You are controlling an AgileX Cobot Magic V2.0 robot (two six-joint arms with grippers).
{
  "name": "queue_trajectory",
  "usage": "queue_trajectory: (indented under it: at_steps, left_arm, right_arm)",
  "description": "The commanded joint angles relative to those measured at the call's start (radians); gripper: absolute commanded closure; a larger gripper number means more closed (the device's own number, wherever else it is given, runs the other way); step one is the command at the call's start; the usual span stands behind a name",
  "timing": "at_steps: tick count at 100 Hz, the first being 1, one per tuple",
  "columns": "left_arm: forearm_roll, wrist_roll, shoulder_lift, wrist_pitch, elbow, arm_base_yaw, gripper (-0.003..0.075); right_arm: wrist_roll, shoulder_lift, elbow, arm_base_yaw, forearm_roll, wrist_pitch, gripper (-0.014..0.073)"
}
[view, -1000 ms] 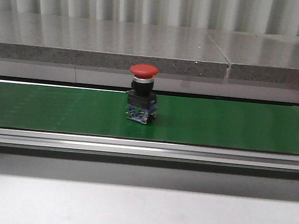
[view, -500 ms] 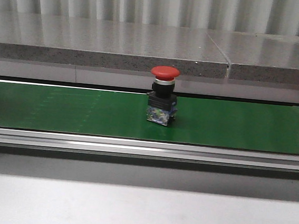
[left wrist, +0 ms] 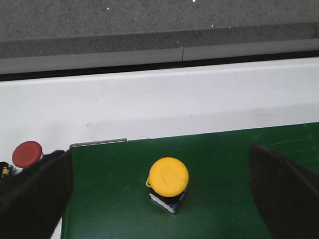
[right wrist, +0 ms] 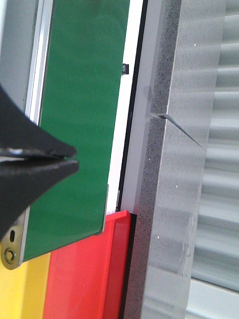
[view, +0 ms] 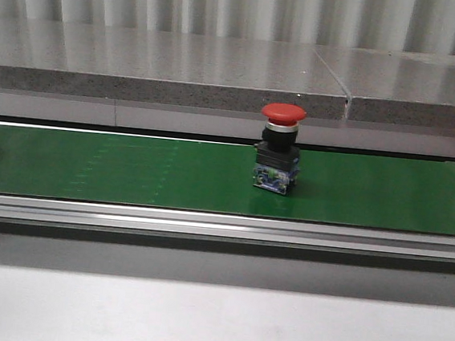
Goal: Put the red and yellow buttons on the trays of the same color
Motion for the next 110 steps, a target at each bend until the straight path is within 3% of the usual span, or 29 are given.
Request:
queue_trajectory:
  at_steps: [1, 13, 27, 36, 57, 79, 110]
  left_arm:
    - [-0.015, -0.003, -0.098, -0.135, 0.056, -0.009, 0.0050]
    - [-0.017, -0.003, -0.218, -0.190, 0.169, -0.009, 0.0055]
    - [-0.019, -0.003, -0.339, -0.211, 0.268, -0.009, 0.0158]
    - [-0.019, -0.003, -0.394, -0.215, 0.310, -0.009, 0.0302]
    - [-0.019, -0.003, -0.434, -0.231, 0.334, -0.009, 0.0737]
    - [-0.019, -0.003, -0.434, -0.245, 0.334, -0.009, 0.0740]
    - [-0.019, -0.003, -0.434, -0.245, 0.334, -0.009, 0.0740]
  right_arm:
    - [-0.003, -0.014, -0.006, -0.002, -0.007, -0.080, 0.0662]
    - [-0.003, -0.014, -0.006, -0.002, -0.007, -0.080, 0.0662]
    - [-0.003, -0.014, -0.007, -0.002, -0.007, -0.140, 0.0662]
    - [-0.003, -0.014, -0.007, -0.002, -0.007, -0.170, 0.0662]
    - [-0.003, -0.014, -0.028, -0.002, 0.006, -0.203, 0.0662]
    - [-0.003, 0.079, -0.183, -0.002, 0.103, 0.013, 0.0662]
    - [-0.003, 0.505, -0.565, -0.002, 0.103, 0.457, 0.0662]
